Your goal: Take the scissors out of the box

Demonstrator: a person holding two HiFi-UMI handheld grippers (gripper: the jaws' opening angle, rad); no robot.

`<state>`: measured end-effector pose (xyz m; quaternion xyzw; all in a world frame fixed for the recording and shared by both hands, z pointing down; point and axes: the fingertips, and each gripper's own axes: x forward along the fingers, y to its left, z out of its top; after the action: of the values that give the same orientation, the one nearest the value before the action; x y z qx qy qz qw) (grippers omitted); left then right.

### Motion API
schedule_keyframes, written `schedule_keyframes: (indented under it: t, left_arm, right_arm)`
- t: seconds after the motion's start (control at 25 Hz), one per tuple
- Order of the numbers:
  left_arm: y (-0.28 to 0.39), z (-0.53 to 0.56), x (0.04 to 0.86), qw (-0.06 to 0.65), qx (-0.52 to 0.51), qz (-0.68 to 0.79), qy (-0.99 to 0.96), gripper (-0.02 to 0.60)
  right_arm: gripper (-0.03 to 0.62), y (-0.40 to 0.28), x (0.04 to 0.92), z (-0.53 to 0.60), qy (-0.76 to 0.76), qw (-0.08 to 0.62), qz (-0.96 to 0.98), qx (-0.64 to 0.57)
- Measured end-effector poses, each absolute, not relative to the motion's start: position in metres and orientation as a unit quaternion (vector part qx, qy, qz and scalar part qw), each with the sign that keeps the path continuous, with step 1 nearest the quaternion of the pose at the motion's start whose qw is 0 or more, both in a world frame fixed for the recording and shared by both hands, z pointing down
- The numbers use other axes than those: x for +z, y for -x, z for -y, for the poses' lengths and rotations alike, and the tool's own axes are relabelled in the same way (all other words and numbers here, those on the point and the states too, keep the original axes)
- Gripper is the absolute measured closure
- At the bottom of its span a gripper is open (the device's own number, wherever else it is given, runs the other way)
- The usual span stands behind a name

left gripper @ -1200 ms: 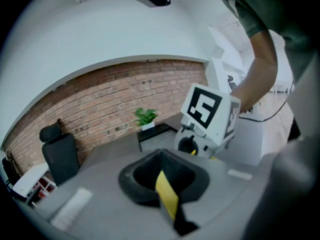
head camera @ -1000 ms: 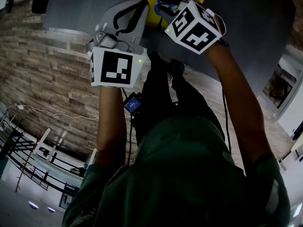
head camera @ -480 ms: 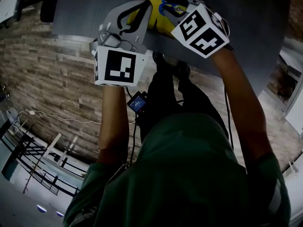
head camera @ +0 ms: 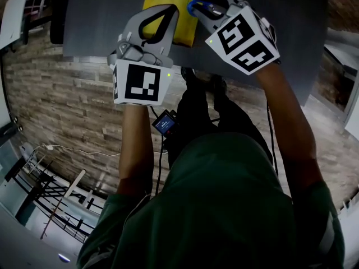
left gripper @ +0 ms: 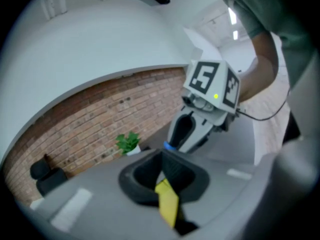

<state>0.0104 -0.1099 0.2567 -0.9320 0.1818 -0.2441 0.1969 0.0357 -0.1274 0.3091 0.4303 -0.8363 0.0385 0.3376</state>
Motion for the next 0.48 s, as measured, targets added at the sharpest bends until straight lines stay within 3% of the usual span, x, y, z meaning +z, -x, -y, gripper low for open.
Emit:
schedule_keyframes:
  t: [0.48]
  left_arm:
    - [-0.069,0.079,0.244,0.219,-0.229,-0.126,0.940,0.581]
  right_arm:
    - [0.520,-0.110,0.301,0.084,-0.497,0.332,0.799,0.067]
